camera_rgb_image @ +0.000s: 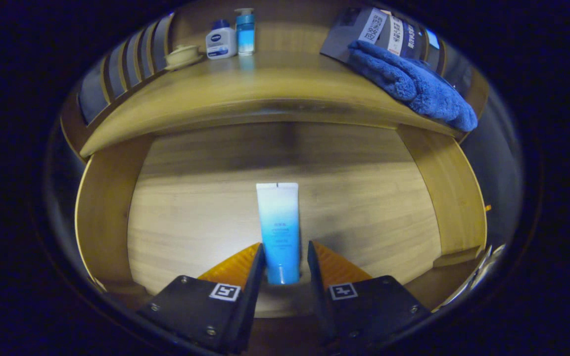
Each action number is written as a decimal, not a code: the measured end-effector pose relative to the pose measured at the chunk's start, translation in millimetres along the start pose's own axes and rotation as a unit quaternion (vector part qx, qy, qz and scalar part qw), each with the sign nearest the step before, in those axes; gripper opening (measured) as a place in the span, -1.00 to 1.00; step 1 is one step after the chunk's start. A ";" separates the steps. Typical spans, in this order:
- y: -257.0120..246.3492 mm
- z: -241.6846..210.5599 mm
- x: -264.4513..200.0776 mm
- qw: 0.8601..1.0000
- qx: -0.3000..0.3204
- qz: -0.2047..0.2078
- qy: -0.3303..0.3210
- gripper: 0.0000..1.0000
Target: Pull open the drawer, take out the items inside it, and place them on the countertop above the cabinet.
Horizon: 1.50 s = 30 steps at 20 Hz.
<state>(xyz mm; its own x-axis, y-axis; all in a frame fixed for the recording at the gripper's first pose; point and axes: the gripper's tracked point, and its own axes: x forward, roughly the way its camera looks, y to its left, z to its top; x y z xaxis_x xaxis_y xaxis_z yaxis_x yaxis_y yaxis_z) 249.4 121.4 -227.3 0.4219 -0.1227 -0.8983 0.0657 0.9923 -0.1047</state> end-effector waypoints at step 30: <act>0.3 151.9 -70.5 0.984 -0.002 -0.012 -0.178 -0.32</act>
<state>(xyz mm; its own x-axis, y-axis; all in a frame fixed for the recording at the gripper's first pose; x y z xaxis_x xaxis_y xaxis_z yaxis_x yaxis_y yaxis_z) 357.0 128.1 -99.2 0.7110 -0.1426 -0.6886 0.0760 0.9891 -0.1264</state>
